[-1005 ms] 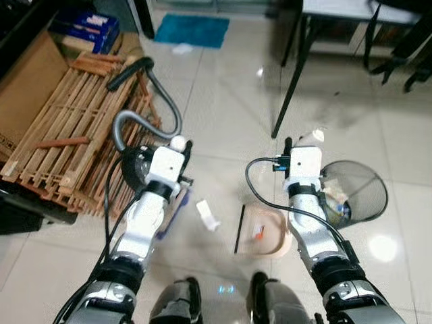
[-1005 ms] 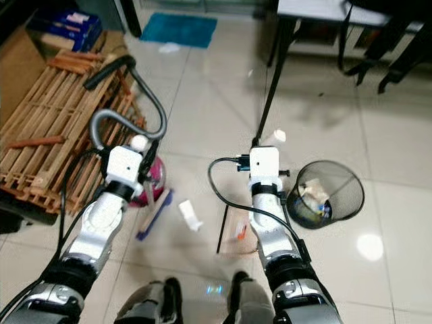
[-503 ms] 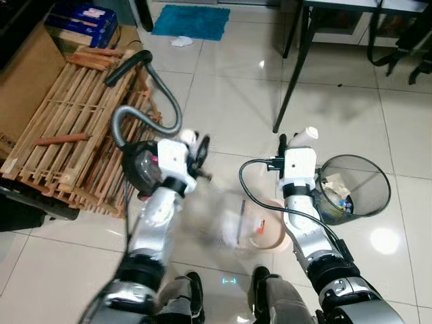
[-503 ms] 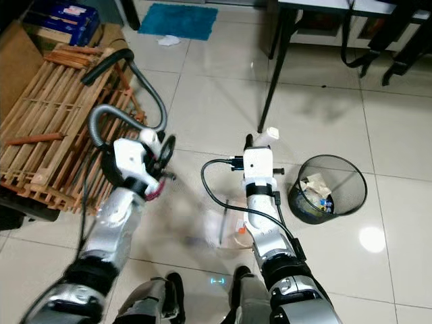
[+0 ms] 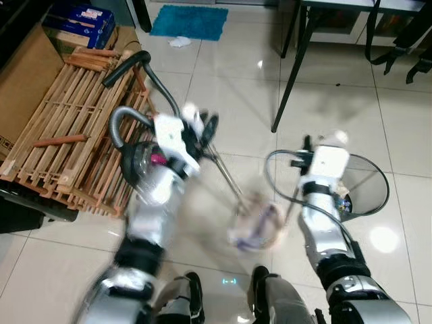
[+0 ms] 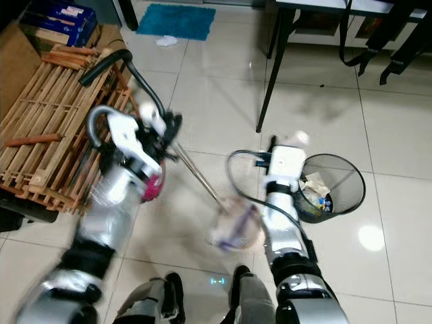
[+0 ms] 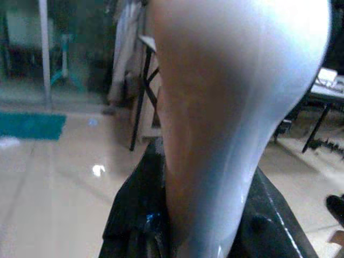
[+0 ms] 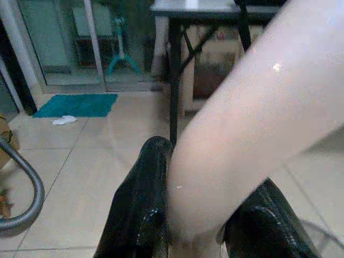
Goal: Sweep floor
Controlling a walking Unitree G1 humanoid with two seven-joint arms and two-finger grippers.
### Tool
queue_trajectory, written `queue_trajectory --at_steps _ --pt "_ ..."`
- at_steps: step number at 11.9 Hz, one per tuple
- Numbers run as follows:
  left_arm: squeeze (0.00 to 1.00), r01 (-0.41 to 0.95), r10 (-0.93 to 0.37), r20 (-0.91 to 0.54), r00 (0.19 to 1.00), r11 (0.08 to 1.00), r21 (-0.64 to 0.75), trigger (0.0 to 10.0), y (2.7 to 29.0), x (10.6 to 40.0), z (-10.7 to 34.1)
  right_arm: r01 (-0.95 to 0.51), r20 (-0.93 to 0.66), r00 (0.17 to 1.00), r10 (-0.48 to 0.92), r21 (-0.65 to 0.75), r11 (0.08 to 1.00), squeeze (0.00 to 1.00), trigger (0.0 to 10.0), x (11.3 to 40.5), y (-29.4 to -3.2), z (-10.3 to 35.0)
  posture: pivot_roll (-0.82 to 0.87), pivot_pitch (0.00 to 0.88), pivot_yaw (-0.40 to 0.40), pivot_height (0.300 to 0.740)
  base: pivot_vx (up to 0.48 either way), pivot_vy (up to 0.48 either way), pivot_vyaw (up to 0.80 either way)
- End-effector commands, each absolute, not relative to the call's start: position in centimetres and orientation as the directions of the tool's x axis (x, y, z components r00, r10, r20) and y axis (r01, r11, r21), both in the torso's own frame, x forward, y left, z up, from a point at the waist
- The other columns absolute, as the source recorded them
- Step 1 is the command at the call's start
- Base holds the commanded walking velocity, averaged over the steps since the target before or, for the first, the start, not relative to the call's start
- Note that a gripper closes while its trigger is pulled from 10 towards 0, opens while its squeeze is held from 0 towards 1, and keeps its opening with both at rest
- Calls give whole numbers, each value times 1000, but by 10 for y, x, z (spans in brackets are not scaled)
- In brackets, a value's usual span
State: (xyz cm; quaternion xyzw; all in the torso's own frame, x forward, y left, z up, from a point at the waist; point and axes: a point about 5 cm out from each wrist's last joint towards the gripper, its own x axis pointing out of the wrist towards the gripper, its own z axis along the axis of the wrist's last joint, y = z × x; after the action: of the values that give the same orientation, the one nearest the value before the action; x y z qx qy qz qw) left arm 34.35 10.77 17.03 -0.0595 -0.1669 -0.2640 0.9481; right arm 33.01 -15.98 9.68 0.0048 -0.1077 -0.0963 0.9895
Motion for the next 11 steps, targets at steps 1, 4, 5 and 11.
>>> queue_trajectory --at_steps 1,4,5,11 --pt "0 524 -513 431 742 845 104 10000 115 344 201 182 194 962 -192 70 981 0 10000 331 -161 97 35 138 82 740 0 0 0" --pt "0 457 -501 355 789 865 206 10000 137 348 205 116 250 959 -136 92 989 0 10000 350 -170 132 3 44 68 740 0 0 0" --pt "0 426 -468 313 827 884 195 10000 142 344 192 84 264 958 -108 103 991 0 10000 357 -175 151 -11 8 67 740 0 0 0" --pt "0 266 -300 206 932 948 176 10000 158 328 155 194 466 857 -221 106 975 0 10000 359 -230 261 -46 0 74 740 0 0 -400"
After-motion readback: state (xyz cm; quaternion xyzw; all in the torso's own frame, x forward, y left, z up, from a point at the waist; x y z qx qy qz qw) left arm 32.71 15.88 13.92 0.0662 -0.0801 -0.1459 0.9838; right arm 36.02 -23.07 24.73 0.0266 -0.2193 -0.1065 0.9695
